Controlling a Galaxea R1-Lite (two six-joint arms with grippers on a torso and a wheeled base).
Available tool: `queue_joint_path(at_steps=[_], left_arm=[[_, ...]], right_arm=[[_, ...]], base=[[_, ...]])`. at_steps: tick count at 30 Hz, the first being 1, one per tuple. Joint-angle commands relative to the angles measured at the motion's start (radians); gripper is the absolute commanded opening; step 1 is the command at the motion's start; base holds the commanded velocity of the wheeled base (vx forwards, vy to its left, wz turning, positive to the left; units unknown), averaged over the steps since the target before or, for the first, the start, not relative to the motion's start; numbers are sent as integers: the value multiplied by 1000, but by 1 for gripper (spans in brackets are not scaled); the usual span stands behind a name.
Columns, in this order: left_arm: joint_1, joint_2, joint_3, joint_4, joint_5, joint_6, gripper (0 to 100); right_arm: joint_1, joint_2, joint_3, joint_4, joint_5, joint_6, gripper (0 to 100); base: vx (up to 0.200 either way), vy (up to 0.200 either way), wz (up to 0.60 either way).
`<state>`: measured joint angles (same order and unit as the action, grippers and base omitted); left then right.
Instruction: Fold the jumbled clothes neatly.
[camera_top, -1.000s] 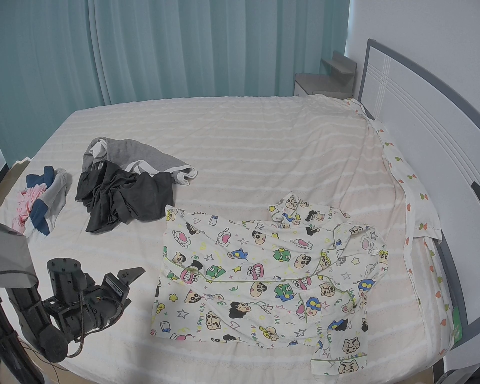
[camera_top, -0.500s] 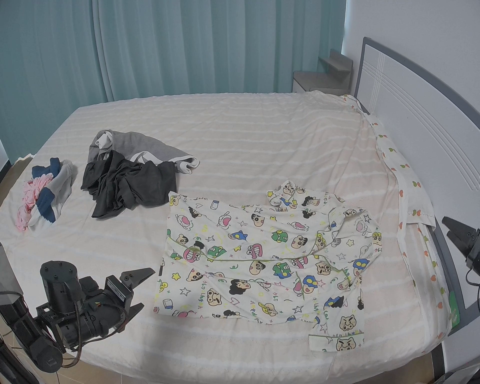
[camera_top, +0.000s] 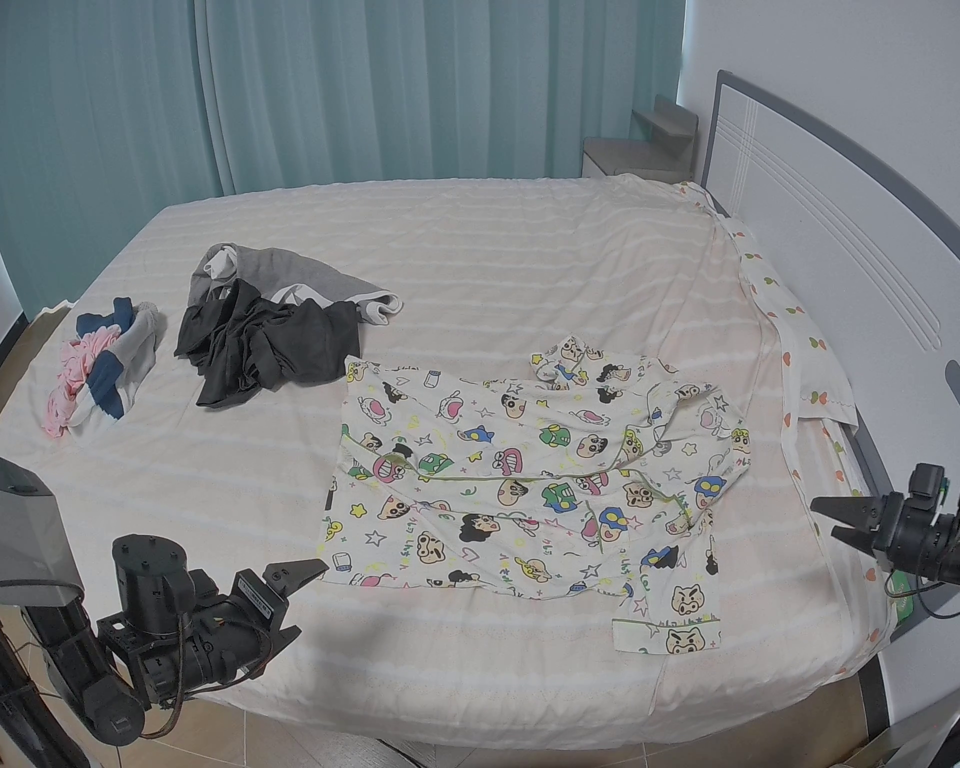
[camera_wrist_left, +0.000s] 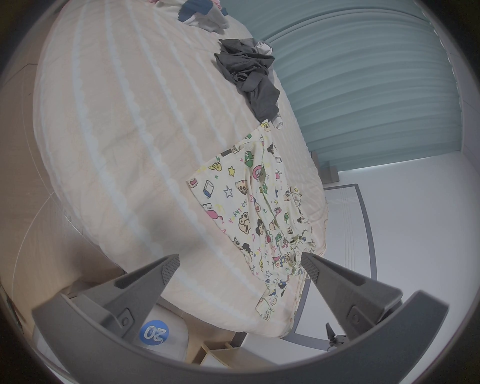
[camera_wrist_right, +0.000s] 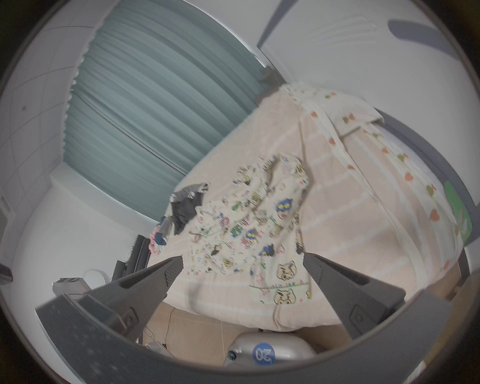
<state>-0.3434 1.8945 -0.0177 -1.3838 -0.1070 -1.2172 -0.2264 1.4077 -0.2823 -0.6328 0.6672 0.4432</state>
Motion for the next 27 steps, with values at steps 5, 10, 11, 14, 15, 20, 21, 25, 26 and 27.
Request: queue_joint_path(at_steps=[5,10,11,14,15,20,21,25,26,27], left_arm=[[-2,152,18,-81,9,1,100],[-2,152,18,-83,10,2,100],[-2,152,18,-83,12,2,100],[-3,152,18,-83,12,2,100],[-3,152,18,-84,12,2,100],[-9,152,18,-84,13,2,100],[-9,152,18,-84,13,2,100],[-12,152,18,-84,13,2,100],[-14,152,18,-84,13,2,100],[-14,152,18,-84,13,4,100]], right_arm=[[179,473,-150,-2,-209,31,100],[179,594,-222,-21,-241,29,100],[180,606,-232,-27,-241,19,100],[180,654,-270,-28,-247,-34,100],[180,669,-278,-28,-250,-49,100],[180,741,-299,-30,-270,-155,100],[180,752,-299,-30,-270,-167,100],[183,780,-316,-31,-265,-201,100],[185,787,-319,-31,-267,-202,100],[186,795,-325,-31,-264,-202,100]], base=[[0,0,0],[0,0,0],[0,0,0],[0,0,0],[0,0,0],[0,0,0],[0,0,0],[0,0,0],[0,0,0],[0,0,0]])
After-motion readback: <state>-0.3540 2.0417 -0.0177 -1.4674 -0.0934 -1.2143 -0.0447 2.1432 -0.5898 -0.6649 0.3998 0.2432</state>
